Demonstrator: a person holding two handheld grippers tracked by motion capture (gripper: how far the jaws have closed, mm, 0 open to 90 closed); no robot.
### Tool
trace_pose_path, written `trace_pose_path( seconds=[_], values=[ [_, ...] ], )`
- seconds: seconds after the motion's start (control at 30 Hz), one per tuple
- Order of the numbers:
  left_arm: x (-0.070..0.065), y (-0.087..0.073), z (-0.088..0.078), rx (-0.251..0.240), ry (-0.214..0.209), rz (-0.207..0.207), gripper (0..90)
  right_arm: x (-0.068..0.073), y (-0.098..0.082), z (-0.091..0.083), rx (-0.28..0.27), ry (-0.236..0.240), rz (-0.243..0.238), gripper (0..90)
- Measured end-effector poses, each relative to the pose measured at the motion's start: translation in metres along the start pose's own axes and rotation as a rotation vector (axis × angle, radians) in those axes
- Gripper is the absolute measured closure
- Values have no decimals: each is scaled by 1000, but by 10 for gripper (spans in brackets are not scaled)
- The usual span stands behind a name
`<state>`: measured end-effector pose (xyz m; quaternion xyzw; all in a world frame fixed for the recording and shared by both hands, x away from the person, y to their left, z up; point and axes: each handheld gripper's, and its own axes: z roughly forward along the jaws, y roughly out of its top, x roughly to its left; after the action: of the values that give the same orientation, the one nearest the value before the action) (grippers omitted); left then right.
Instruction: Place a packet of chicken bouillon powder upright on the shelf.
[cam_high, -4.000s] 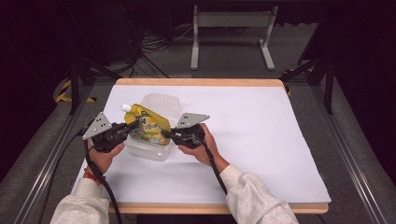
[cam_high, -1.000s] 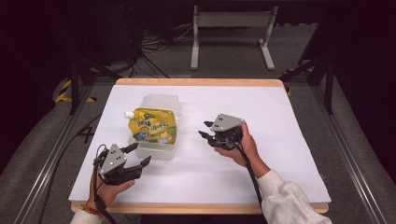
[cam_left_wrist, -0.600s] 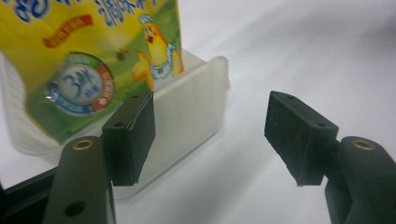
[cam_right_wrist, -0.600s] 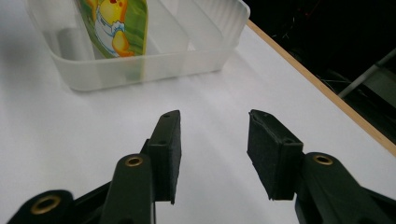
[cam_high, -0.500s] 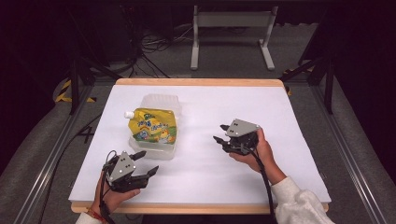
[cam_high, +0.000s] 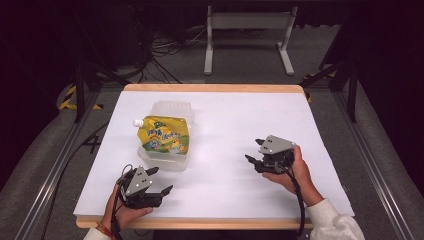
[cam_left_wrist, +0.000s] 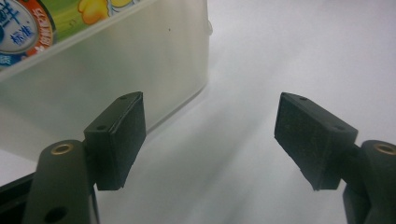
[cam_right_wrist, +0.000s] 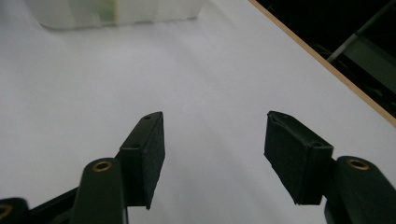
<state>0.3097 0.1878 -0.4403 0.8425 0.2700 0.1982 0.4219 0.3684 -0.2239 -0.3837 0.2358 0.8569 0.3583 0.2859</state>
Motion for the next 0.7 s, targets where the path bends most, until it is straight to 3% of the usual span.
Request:
trace_pose_path(
  seconds=[0.37,0.7],
  values=[
    [0,-3,7,33,-17,2,200,-4,-39,-21,57,-29,27,298],
    [3,-5,7,38,-7,3,178,-6,-74,-41,82,-66,66,214]
  ],
)
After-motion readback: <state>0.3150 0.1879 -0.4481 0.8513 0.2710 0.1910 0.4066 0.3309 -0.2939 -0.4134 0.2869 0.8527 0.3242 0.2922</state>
